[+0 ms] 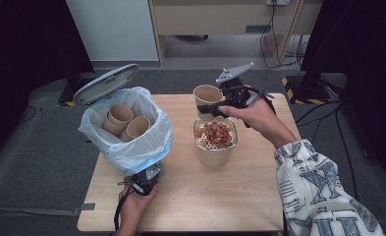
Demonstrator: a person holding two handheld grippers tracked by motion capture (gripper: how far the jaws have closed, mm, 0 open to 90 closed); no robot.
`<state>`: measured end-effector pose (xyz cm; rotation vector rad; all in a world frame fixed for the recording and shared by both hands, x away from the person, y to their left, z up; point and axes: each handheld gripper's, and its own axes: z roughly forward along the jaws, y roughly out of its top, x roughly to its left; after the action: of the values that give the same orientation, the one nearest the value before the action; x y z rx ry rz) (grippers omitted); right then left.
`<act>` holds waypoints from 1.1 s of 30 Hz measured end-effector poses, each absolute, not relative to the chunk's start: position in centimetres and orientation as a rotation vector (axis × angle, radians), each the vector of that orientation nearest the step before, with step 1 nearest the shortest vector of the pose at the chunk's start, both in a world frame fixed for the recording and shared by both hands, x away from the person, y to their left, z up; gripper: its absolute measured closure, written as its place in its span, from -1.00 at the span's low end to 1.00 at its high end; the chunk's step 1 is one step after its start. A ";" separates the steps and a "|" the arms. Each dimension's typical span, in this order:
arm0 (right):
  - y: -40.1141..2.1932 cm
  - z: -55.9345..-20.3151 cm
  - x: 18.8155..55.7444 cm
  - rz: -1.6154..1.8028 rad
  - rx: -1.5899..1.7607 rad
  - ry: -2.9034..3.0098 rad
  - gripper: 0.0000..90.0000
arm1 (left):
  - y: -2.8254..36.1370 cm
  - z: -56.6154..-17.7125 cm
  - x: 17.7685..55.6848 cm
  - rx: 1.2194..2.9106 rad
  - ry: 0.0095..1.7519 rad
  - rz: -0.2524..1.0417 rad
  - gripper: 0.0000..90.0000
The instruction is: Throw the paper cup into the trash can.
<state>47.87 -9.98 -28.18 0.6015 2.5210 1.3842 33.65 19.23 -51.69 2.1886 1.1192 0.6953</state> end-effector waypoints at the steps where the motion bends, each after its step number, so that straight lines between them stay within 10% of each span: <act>1: -9.8 -28.2 47.9 1.383 0.603 2.523 -0.20 | 19.2 -51.7 33.7 2.189 1.119 0.695 0.99; 33: -4.1 -26.0 47.7 1.427 0.578 2.518 -0.21 | 19.1 -51.7 33.6 2.192 1.118 0.702 0.99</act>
<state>47.75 -4.07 -26.00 0.5783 2.5180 1.4267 33.62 19.12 -51.70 2.1916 1.1179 0.7023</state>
